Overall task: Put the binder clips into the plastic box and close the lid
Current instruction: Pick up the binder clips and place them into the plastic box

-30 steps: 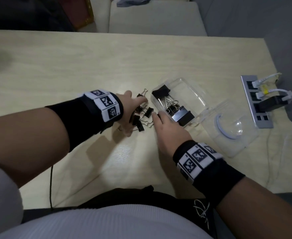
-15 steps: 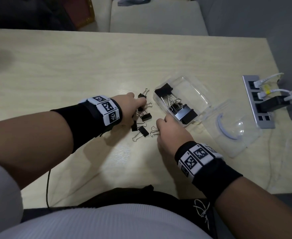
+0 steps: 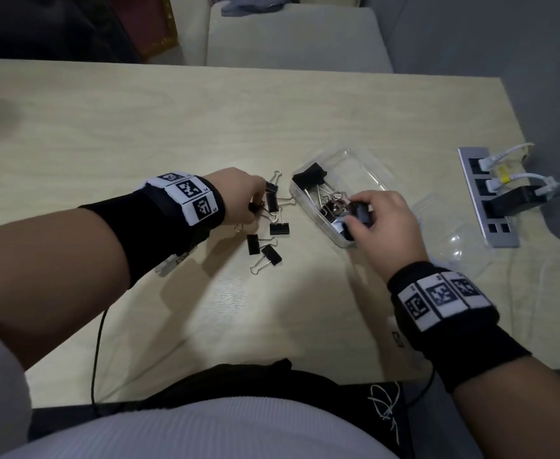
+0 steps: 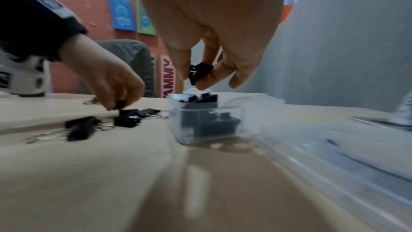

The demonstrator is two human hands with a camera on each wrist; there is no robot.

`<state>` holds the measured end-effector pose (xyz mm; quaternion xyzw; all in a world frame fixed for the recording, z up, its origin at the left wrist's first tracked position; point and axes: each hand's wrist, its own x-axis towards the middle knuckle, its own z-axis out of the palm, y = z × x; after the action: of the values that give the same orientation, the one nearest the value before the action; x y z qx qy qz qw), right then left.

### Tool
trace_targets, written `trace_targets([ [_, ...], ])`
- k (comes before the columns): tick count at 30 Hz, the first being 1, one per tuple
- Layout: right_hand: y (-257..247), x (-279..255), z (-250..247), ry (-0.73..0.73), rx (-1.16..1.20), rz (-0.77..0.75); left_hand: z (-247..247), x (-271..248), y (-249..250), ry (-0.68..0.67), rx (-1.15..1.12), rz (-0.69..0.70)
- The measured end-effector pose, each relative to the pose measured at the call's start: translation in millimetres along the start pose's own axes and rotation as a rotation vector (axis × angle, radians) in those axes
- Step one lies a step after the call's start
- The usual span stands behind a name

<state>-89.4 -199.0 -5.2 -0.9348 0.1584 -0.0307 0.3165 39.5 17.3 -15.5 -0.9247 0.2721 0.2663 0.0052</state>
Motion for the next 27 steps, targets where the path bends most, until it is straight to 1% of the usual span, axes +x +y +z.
trace_targets([
  [3, 15.4, 3.3, -3.9, -0.017, -0.005, 0.091, -15.0, 1.9, 1.5, 0.058, -0.046, -0.017],
  [6, 17.2, -0.4, -3.7, -0.053, 0.02, 0.1, -29.0, 4.7, 5.0, 0.105, -0.098, -0.026],
  [11, 8.6, -12.7, -0.9, -0.089, 0.055, 0.142, -43.2, 7.0, 14.6, 0.147, -0.149, -0.027],
  [14, -1.1, -27.7, 5.7, -0.167, 0.124, 0.143, -46.2, 8.6, 22.8, 0.177, -0.176, -0.006],
  [16, -8.4, -35.2, 7.8, -0.244, 0.198, 0.172, -45.9, 10.7, 30.0, 0.189, -0.187, 0.016],
  [18, -13.5, -37.2, 7.1, -0.287, 0.283, 0.212, -44.4, 13.3, 38.9, 0.203, -0.198, 0.044],
  [20, -14.7, -33.4, 4.0, -0.256, 0.308, 0.23, -43.3, 16.1, 48.5, 0.228, -0.223, 0.073],
  [23, -10.9, -21.0, -2.4, -0.128, 0.238, 0.272, -42.9, 21.2, 63.7, 0.277, -0.295, 0.108],
  [25, -6.5, -11.9, -4.9, -0.052, 0.181, 0.317, -42.9, 24.4, 73.0, 0.286, -0.391, 0.12],
  [27, -4.9, -6.2, -5.9, -0.038, 0.115, 0.327, -43.2, 26.3, 79.3, 0.29, -0.49, 0.117],
])
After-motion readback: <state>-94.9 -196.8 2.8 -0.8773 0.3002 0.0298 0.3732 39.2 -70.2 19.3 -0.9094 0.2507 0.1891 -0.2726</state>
